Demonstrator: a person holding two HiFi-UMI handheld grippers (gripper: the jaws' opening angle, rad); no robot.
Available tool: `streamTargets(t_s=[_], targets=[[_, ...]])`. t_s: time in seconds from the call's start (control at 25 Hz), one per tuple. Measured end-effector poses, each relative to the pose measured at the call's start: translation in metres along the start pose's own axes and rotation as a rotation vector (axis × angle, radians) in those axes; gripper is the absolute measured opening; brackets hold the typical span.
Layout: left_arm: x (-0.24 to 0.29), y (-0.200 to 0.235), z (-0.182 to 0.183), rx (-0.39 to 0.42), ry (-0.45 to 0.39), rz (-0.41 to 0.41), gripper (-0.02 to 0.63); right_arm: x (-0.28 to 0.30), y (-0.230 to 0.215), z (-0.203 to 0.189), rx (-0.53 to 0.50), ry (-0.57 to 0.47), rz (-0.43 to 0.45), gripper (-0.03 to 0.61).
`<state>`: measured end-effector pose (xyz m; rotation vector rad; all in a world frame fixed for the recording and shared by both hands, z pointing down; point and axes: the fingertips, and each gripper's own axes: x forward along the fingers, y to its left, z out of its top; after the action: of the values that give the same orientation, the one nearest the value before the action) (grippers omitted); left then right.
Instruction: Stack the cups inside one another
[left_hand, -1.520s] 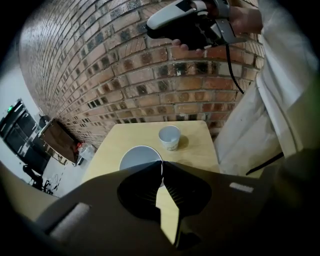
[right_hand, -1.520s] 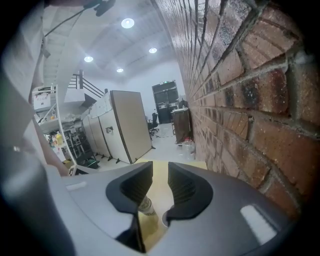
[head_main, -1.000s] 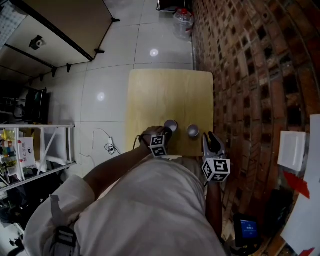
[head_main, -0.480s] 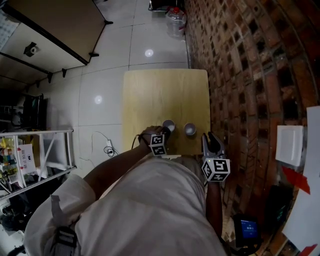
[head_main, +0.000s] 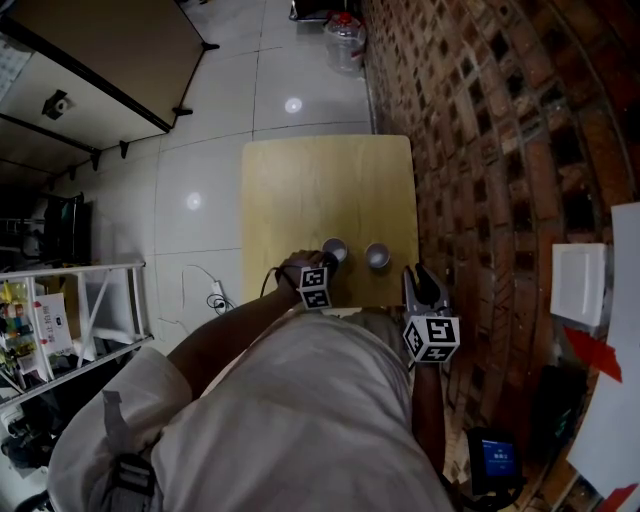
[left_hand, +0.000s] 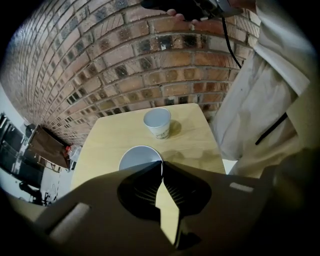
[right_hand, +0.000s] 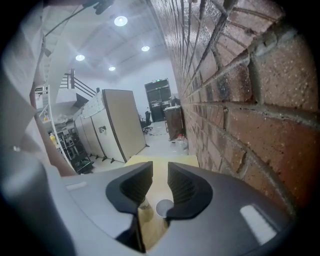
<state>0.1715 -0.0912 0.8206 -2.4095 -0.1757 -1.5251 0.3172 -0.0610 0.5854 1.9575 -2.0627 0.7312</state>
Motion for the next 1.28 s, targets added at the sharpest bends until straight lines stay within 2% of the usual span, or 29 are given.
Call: streamTargets(t_s=[0.36, 0.64, 0.92, 1.28], targets=[[0.011, -0.003, -0.003, 0.012, 0.008, -0.017, 0.038, -0.001, 0.003, -0.004, 0.0, 0.011, -0.002, 0.089], [0.015, 0.002, -0.001, 0.013, 0.0, 0.002, 0.052, -0.004, 0.005, -0.005, -0.008, 0.017, -0.007, 0.089], [0.005, 0.005, -0.003, -0.037, -0.018, 0.009, 0.117, -0.002, 0.015, -0.004, -0.016, 0.014, 0.001, 0.089], [-0.059, 0.005, -0.005, -0.196, -0.168, 0.055, 0.141, 0.002, 0.035, 0.0, -0.032, -0.004, 0.0, 0.089]])
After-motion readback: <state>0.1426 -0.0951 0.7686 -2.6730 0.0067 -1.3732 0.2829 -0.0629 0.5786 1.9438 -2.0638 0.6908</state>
